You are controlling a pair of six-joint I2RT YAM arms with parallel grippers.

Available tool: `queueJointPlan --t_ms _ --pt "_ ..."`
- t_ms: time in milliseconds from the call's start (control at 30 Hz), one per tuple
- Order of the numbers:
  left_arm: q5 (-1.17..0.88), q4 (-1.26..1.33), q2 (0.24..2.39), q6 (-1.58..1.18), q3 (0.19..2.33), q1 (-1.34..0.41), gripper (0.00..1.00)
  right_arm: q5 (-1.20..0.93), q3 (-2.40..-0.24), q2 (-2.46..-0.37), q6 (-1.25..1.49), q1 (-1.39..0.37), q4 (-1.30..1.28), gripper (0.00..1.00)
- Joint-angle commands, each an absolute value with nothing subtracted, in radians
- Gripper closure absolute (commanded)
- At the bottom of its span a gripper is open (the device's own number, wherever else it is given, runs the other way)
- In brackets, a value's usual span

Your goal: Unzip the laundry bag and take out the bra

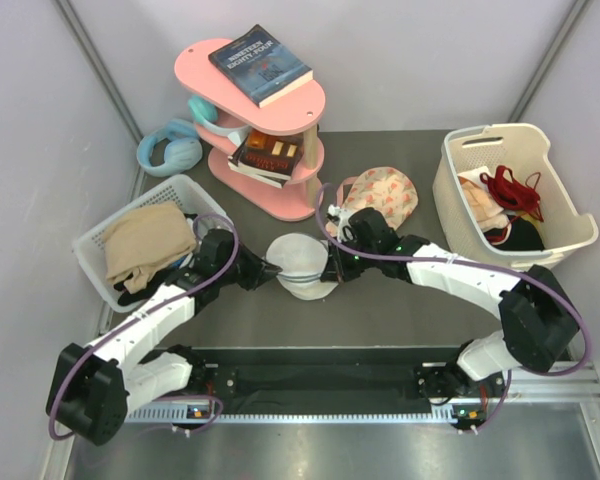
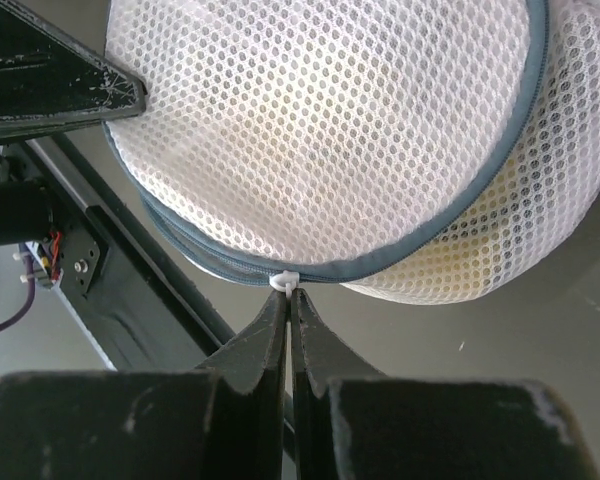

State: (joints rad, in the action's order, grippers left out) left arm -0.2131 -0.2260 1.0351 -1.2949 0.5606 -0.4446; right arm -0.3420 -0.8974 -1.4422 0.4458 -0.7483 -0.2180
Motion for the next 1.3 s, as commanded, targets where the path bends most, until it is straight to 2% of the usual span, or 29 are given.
queueJointPlan --t_ms 0,467,533,567,700,800,900,1000,1267 --pt "-0.229 -0.227 1.081 -1.214 0.633 -0.442 1.00 -0.325 -0.917 -1.416 0.414 -0.738 -0.210 1.00" --pt "-0.308 -0.261 1.454 -0.893 1.029 -0.443 1.00 -0.345 -0.986 -1.451 0.373 -0.828 -0.252 1.00" --pt "-0.310 -0.279 1.453 -0.887 1.035 -0.443 0.87 -0.365 -0.985 -1.468 0.405 -0.838 -0.209 1.00" --pt "-0.295 -0.290 1.447 -0.888 1.028 -0.442 0.72 -0.371 -0.986 -1.476 0.414 -0.839 -0.196 1.00" --pt "-0.239 -0.415 1.349 -0.894 0.989 -0.442 0.35 -0.374 -1.011 -1.508 0.413 -0.841 -0.198 1.00" --pt "-0.190 -0.481 1.263 -0.905 0.959 -0.442 0.23 -0.383 -1.026 -1.531 0.416 -0.841 -0.193 1.00" --pt "-0.150 -0.557 1.177 -0.926 0.939 -0.442 0.17 -0.396 -1.040 -1.552 0.419 -0.842 -0.190 1.00" --pt "-0.149 -0.604 1.103 -0.981 0.902 -0.442 0.16 -0.397 -1.045 -1.560 0.419 -0.847 -0.189 1.00" --pt "-0.215 -0.479 1.042 -1.081 0.718 -0.445 0.16 -0.405 -1.049 -1.565 0.419 -0.862 -0.186 1.00"
